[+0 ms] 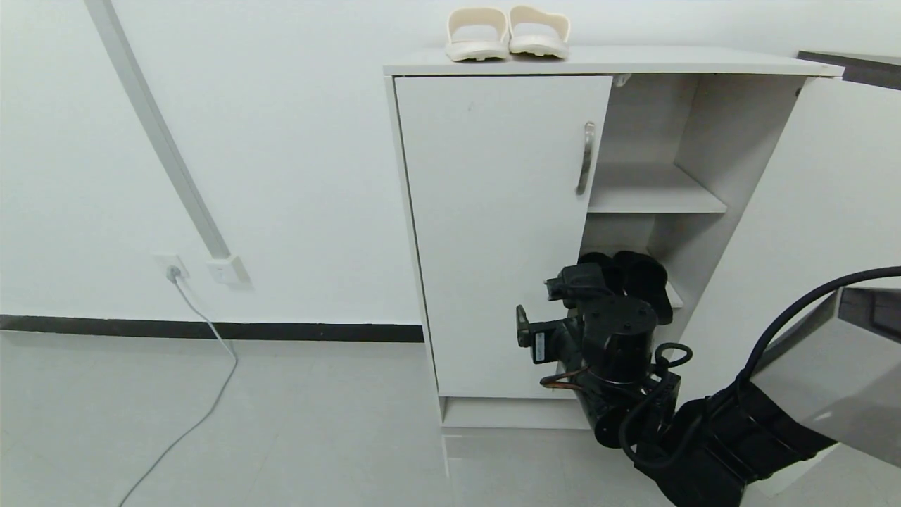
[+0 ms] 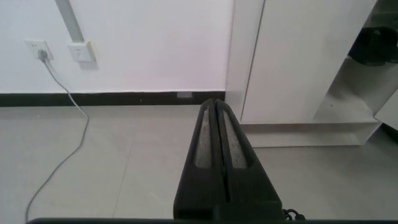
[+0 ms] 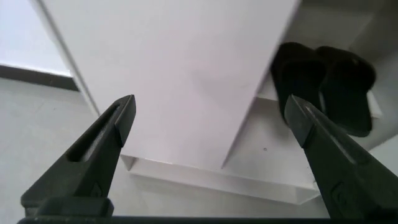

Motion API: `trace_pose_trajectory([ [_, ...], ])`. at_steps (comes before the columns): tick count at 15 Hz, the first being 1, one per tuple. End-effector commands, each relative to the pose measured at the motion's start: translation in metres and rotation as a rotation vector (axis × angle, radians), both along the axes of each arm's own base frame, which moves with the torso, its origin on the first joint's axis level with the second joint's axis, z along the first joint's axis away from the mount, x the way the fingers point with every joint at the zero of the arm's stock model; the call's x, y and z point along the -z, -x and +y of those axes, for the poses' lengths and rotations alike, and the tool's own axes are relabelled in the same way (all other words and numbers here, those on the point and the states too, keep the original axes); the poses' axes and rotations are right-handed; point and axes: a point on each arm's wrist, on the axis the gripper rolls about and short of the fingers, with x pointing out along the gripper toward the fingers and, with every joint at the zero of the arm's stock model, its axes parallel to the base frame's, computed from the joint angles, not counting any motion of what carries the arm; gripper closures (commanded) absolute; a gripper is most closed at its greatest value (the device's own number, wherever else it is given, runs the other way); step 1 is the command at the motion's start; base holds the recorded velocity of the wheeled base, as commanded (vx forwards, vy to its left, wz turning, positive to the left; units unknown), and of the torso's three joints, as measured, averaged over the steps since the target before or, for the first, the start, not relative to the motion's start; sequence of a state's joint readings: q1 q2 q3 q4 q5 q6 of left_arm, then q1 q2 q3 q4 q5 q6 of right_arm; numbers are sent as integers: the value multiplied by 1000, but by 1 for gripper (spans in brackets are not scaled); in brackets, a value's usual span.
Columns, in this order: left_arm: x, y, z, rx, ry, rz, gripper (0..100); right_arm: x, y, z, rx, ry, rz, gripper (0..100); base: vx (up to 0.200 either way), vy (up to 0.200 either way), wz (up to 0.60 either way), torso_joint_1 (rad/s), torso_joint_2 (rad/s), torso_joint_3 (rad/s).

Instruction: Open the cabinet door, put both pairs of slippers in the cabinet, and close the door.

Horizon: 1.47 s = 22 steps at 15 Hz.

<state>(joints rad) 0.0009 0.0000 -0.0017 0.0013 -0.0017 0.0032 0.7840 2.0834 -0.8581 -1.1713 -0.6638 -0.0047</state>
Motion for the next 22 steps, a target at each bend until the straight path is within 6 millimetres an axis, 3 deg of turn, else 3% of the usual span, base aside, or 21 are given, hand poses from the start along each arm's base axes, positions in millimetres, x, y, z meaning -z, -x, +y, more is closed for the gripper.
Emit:
trace_pose_trajectory([
  [1, 0, 0, 0, -2, 2, 0, 100, 2, -3, -2, 1, 4, 4, 0, 0, 0, 0, 0, 0, 0],
  [22, 0, 0, 0, -4, 8, 0, 100, 7, -2, -8, -1, 23, 22, 0, 0, 0, 0, 0, -7, -8],
])
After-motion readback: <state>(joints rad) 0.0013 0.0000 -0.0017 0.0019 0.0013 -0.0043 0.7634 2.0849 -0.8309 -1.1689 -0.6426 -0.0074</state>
